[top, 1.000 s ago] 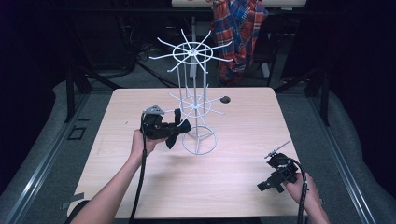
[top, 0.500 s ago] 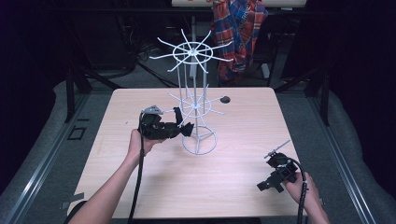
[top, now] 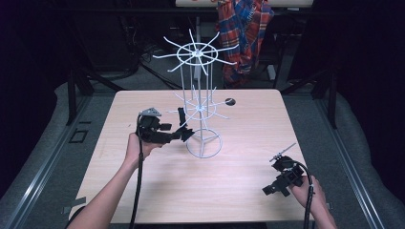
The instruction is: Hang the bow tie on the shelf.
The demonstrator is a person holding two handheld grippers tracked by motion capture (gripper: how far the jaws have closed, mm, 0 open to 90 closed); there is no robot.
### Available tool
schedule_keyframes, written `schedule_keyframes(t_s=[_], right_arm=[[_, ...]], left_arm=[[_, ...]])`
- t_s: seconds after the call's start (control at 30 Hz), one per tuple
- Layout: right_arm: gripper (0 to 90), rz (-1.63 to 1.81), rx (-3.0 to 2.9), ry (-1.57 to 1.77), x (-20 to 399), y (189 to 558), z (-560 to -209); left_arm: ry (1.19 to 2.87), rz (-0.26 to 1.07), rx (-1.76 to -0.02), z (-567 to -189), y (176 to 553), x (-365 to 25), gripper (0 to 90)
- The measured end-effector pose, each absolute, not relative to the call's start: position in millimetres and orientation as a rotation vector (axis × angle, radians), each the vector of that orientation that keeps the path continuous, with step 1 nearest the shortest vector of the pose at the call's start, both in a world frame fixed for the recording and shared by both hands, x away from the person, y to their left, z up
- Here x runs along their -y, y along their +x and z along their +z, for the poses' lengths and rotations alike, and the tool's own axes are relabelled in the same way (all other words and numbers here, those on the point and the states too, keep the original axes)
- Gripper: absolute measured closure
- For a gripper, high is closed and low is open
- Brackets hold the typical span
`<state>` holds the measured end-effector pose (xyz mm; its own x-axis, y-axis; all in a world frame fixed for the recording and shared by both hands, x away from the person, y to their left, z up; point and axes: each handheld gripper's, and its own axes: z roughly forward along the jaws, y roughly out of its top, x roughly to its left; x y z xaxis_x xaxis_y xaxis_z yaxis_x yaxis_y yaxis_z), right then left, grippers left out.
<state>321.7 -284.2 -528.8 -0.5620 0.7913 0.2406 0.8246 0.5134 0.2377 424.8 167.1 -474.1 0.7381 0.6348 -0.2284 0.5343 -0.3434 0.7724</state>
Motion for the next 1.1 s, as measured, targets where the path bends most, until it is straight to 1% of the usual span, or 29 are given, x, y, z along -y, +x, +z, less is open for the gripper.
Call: schedule_keyframes(t_s=[0.27, 0.47, 0.77, 0.97, 1.1], right_arm=[[15.2, -0.468, 2.665, -1.391, 284.5, 322.2, -527.2], [15.2, -0.491, 2.651, -1.411, 284.3, 321.7, -528.4], [15.2, -0.467, 2.677, -1.399, 282.0, 322.9, -527.4], [15.2, -0.462, 2.655, -1.423, 284.0, 323.2, -527.9], [15.1, -0.451, 2.673, -1.437, 281.0, 323.0, -526.5]], left_arm=[[2.02, 0.174, -0.905, -466.0, 417.9, -179.9, 30.8], [2.01, 0.203, -0.946, -460.7, 410.6, -193.5, 24.9], [2.065, 0.261, -0.999, -458.5, 390.7, -206.3, 16.2], [2.127, 0.314, -1.009, -462.4, 372.3, -212.5, 14.9], [2.156, 0.313, -1.027, -464.8, 364.6, -218.1, 13.4]])
